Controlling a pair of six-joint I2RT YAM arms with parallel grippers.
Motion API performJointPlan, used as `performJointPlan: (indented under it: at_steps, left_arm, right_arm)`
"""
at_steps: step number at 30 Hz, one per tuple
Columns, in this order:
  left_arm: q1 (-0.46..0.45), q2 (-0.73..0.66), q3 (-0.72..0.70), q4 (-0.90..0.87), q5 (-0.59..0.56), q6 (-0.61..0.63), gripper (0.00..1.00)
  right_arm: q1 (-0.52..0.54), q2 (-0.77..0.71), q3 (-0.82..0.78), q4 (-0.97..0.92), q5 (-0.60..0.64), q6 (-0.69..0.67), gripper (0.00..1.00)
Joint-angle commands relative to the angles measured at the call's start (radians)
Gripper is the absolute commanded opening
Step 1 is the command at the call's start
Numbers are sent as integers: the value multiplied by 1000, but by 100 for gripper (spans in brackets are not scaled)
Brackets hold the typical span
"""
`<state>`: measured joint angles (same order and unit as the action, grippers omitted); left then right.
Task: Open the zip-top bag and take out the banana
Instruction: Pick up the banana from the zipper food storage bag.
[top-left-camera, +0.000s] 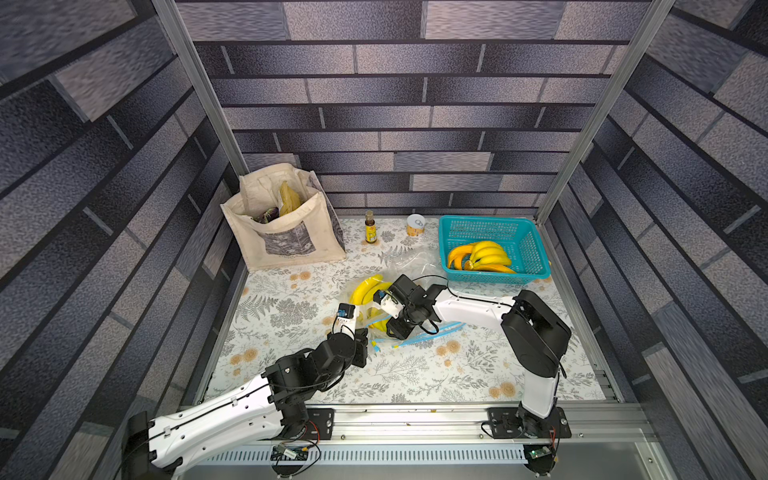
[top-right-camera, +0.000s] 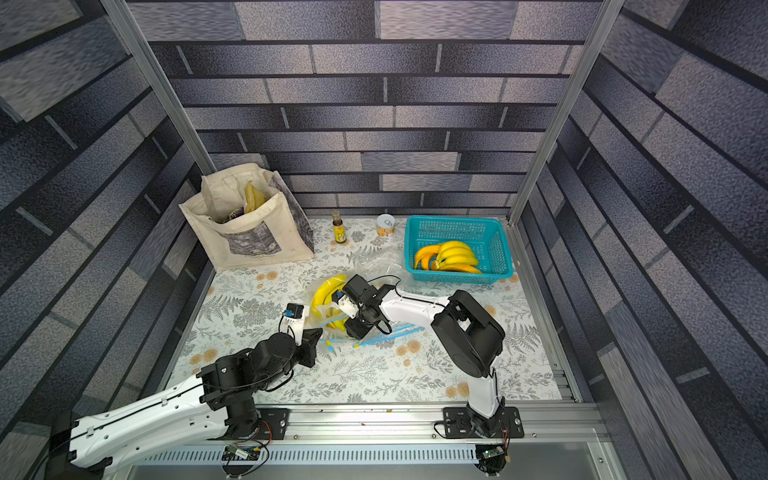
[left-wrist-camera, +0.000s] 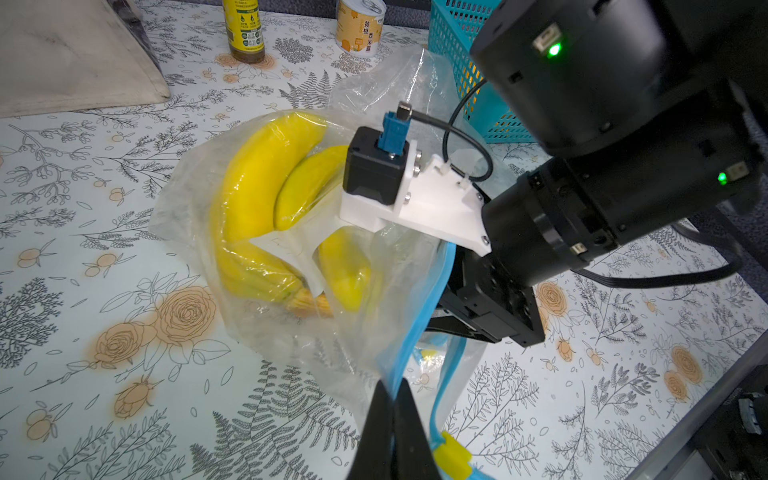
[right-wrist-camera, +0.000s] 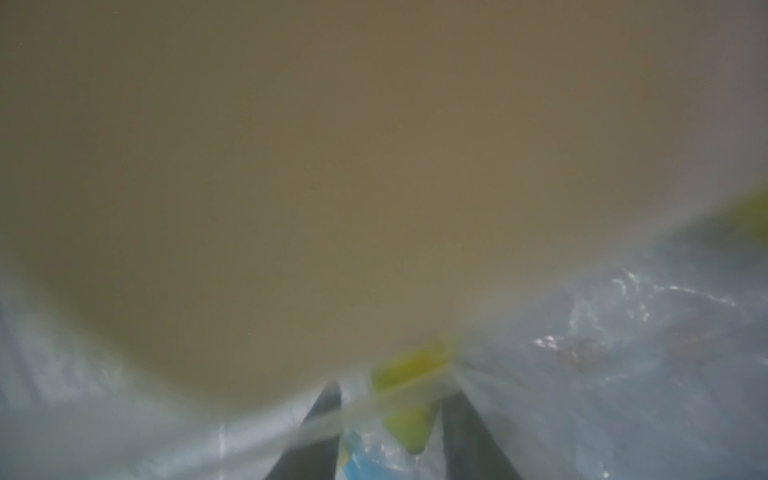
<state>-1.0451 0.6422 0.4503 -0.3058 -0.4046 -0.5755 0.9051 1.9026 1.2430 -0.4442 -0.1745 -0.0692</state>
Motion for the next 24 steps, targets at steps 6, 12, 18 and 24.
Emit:
performJointPlan:
  at_steps: [6,12,18,24]
  left_arm:
    - [7,-44,-18,-42,-49,-30,0]
    - [7,-69,-39,-48,-51,-51,0]
    - [4,-72,-48,-64,-53,-61,0]
    - [5,-63,-45,-100,-74,-73,0]
  right_arm:
    - [24,84,46,-100,90,6,41]
    - [24,107,63,-79,91,37,37]
    - [24,73,55,-61,25,59,23]
    - [24,41,78,-129,-54,47,22]
